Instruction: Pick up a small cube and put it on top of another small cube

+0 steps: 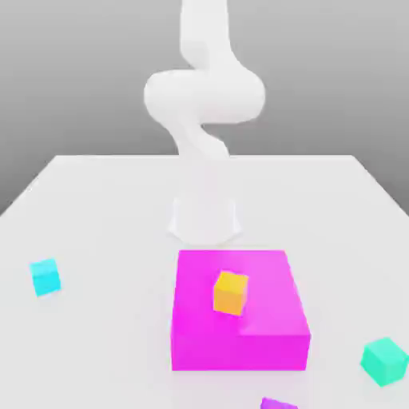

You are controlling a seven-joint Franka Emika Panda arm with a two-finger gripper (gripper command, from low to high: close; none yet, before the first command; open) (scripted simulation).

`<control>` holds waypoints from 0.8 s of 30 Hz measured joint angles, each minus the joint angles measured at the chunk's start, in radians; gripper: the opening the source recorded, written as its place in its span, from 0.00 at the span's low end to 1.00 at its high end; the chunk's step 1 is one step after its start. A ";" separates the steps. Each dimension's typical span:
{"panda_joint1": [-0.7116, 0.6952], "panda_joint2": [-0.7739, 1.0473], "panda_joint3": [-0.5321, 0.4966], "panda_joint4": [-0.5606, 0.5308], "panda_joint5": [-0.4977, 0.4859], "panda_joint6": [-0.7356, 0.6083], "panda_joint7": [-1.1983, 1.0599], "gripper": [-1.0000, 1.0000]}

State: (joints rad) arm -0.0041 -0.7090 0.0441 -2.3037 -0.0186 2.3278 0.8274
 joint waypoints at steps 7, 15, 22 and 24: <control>-0.004 0.258 0.124 -0.011 -0.067 0.080 0.088 0.50; 0.018 0.549 0.241 -0.022 -0.167 0.167 0.205 0.50; 0.101 0.803 0.287 -0.032 -0.246 0.244 0.301 0.50; 0.121 0.873 0.296 -0.035 -0.258 0.267 0.320 0.50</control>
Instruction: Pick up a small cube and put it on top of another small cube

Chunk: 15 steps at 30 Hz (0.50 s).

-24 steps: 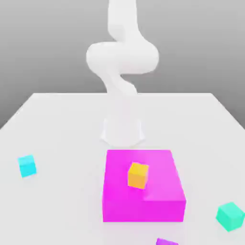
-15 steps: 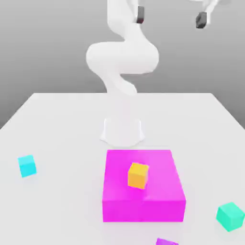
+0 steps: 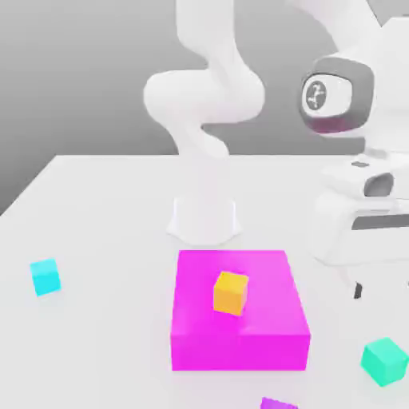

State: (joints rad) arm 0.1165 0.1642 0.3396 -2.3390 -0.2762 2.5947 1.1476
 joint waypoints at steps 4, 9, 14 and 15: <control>0.047 0.136 0.022 -0.008 -0.005 0.050 0.027 0.50; 0.125 0.316 -0.046 0.022 -0.087 0.164 0.097 0.50; 0.141 0.343 -0.065 0.029 -0.103 0.185 0.109 0.00; 0.141 0.343 -0.065 0.029 -0.103 0.185 0.109 0.00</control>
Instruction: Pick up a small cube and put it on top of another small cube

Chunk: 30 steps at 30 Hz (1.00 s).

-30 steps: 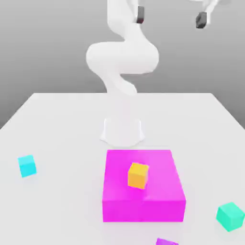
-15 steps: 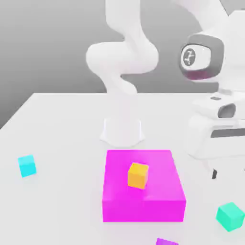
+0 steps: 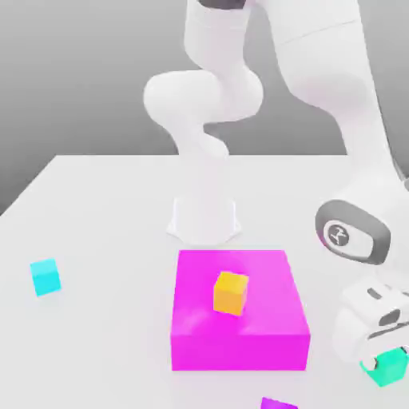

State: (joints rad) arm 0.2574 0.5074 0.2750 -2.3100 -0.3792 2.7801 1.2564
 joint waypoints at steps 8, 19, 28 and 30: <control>-0.079 -0.191 0.074 -0.065 0.114 -0.125 -0.079 0.00; -0.233 -0.575 -0.005 -0.294 0.282 -0.268 -0.158 0.00; -0.267 -0.862 -0.126 -0.479 0.452 -0.346 -0.245 0.00; -0.273 -0.818 -0.126 -0.499 0.454 -0.280 -0.245 0.00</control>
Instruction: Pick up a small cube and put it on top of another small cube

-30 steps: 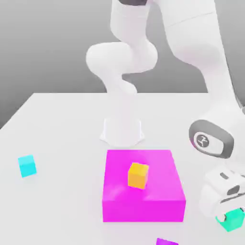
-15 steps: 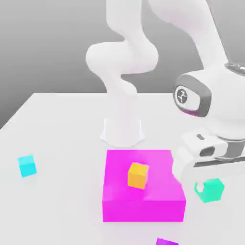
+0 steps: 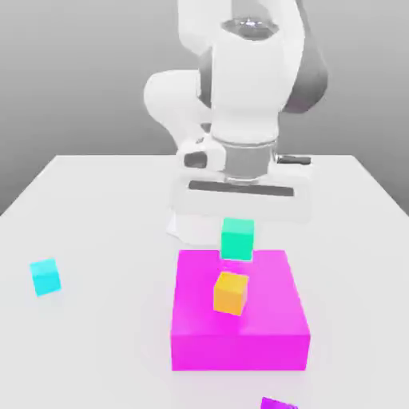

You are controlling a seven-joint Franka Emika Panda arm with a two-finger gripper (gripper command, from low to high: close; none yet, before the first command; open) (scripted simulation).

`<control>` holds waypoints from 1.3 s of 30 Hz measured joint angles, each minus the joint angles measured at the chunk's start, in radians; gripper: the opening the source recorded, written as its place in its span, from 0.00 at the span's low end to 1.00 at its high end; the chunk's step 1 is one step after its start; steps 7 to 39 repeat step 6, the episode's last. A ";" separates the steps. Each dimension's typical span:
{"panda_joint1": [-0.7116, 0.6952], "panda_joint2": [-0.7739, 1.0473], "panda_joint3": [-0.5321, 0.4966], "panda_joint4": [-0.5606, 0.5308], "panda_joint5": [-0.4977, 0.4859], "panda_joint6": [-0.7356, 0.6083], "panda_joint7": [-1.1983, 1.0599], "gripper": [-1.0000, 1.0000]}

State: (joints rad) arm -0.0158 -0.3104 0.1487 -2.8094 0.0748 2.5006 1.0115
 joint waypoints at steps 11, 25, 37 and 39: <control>-0.007 0.095 0.006 -0.024 -0.008 0.120 0.007 1.00; -0.007 0.095 0.006 -0.024 -0.008 0.120 0.007 1.00; -0.007 0.095 0.006 -0.024 -0.008 0.120 0.007 1.00; -0.007 0.095 0.006 -0.024 -0.008 0.120 0.007 1.00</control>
